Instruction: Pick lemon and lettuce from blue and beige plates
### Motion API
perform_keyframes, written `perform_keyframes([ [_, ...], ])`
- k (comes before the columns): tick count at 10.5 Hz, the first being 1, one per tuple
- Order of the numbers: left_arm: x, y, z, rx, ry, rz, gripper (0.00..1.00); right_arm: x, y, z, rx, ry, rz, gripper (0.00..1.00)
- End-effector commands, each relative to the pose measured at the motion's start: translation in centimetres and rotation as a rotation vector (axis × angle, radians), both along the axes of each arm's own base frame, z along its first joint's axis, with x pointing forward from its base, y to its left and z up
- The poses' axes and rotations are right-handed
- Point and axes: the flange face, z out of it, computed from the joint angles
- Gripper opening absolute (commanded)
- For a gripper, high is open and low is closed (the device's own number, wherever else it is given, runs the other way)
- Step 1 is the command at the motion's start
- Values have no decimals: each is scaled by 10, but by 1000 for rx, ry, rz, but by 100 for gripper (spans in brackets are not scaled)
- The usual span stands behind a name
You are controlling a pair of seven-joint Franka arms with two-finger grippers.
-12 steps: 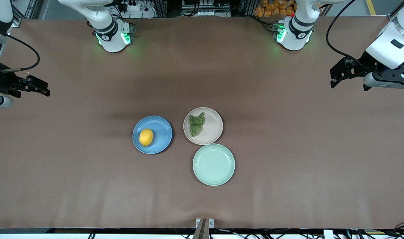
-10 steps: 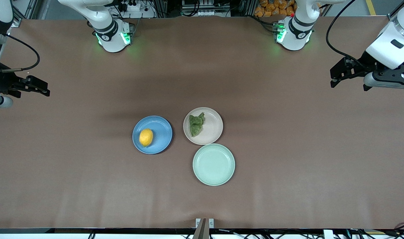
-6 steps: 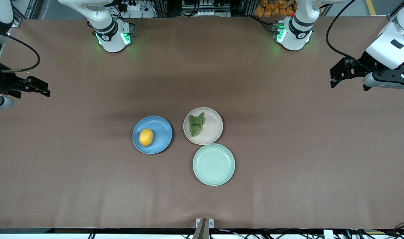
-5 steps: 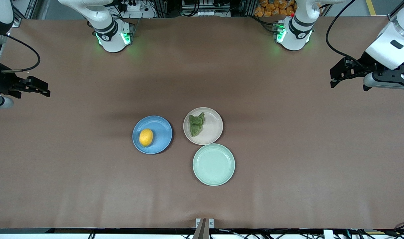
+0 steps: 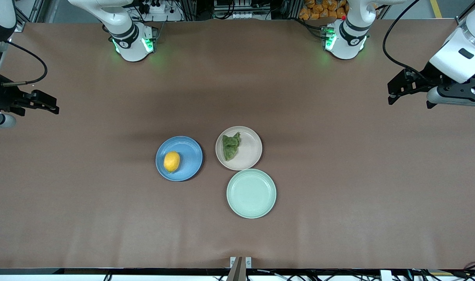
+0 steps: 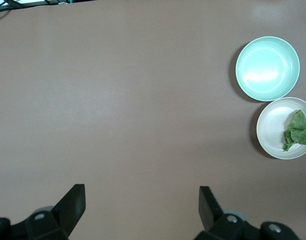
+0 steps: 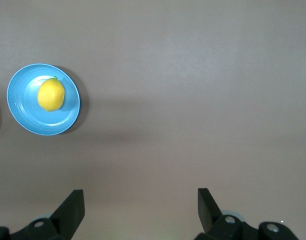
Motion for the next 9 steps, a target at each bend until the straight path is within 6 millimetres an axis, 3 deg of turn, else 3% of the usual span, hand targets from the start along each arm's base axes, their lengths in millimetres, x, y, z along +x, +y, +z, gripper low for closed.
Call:
perform_keyframes([
  [1,0,-1,2,-11,-10,1,100,3,-1,3,15,-1,-2,100],
  [9,2,-2,-6,-13,7,4,100,2,-3,3,15,3,1,100],
])
